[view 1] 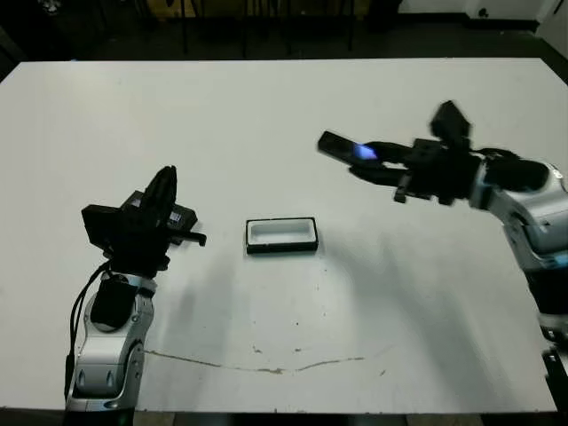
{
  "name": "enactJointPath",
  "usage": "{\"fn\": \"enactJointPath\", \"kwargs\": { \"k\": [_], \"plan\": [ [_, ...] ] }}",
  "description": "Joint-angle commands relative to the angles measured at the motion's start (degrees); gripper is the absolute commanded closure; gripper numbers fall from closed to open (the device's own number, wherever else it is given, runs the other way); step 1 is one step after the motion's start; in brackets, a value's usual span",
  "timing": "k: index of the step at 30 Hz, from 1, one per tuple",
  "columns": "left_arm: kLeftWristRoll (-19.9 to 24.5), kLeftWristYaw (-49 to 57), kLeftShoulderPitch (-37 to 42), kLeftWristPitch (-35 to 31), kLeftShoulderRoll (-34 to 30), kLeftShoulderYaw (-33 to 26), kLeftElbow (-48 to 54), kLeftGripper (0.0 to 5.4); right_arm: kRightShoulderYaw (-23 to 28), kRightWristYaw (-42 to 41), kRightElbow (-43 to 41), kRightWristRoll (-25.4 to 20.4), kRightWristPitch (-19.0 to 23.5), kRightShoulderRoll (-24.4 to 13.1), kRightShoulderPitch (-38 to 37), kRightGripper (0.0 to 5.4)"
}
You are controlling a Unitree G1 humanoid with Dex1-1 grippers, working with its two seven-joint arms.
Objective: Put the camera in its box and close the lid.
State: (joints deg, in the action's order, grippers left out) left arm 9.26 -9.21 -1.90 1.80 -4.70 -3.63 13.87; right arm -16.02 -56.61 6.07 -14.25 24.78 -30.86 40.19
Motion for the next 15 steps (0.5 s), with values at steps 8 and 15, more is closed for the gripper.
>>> {"fn": "enactJointPath", "kwargs": {
  "k": [8, 15],
  "plan": [
    [-0.1, -0.1, 0.5, -0.7, -0.9, -1.6, -1.9, 5.40, -7.4, -7.9, 3.4, 5.6, 2.6, 3.4, 6.7, 4.73],
    [0.1, -0.3, 0.6, -1.6, -0.9, -1.2, -1.9, 5.40, -11.2, -13.2, 8.4, 7.8, 6.6, 5.4, 11.5, 4.73]
  ]
}}
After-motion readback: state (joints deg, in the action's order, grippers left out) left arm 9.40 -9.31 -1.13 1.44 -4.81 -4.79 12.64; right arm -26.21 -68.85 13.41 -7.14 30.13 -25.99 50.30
